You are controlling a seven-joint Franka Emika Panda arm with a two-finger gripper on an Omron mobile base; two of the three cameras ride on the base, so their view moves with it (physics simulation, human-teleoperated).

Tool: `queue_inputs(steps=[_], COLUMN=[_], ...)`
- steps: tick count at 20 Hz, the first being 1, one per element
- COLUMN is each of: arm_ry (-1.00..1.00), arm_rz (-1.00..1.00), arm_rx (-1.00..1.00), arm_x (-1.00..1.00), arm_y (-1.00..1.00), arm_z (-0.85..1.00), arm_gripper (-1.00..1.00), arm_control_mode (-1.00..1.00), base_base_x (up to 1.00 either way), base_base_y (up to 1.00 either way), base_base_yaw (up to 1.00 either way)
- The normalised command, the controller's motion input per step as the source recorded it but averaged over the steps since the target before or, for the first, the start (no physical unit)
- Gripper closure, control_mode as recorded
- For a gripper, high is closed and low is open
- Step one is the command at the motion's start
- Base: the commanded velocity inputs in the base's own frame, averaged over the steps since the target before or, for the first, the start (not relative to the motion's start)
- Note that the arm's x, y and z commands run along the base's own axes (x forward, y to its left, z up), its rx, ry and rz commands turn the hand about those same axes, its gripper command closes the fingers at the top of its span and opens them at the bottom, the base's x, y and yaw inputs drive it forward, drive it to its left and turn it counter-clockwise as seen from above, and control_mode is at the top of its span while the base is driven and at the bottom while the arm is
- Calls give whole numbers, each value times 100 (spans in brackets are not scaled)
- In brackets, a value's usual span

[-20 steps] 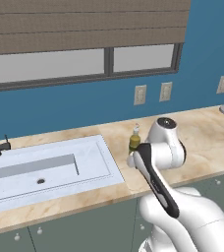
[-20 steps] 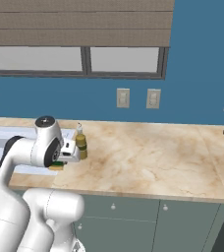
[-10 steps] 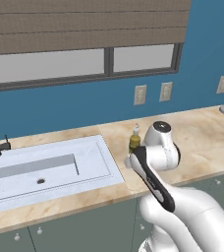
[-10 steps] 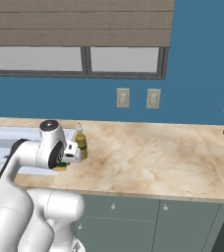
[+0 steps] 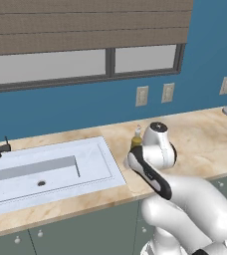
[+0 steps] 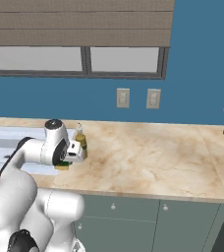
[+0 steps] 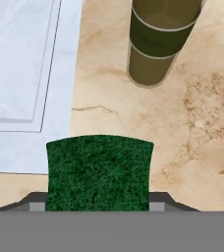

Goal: Open the cabinet. Pick the sponge and place it next to the sink. Then close the cabinet.

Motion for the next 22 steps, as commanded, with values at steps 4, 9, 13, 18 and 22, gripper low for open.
queue_inputs(steps=[4,9,13,18,22], arm_ry=[0,0,0,0,0], arm_rz=[0,0,0,0,0], arm_rx=[0,0,0,0,-1], arm_x=[0,0,0,0,0], arm_y=[0,0,0,-1,0], arm_z=[-47,-40,-32,-24,-17], arm_gripper=[100,100,100,100,100], arm_control_mode=[-100,-100,-100,-100,-100], base_base_x=[0,0,0,0,0], base_base_y=[0,0,0,0,0], base_base_yaw=[0,0,0,0,0])
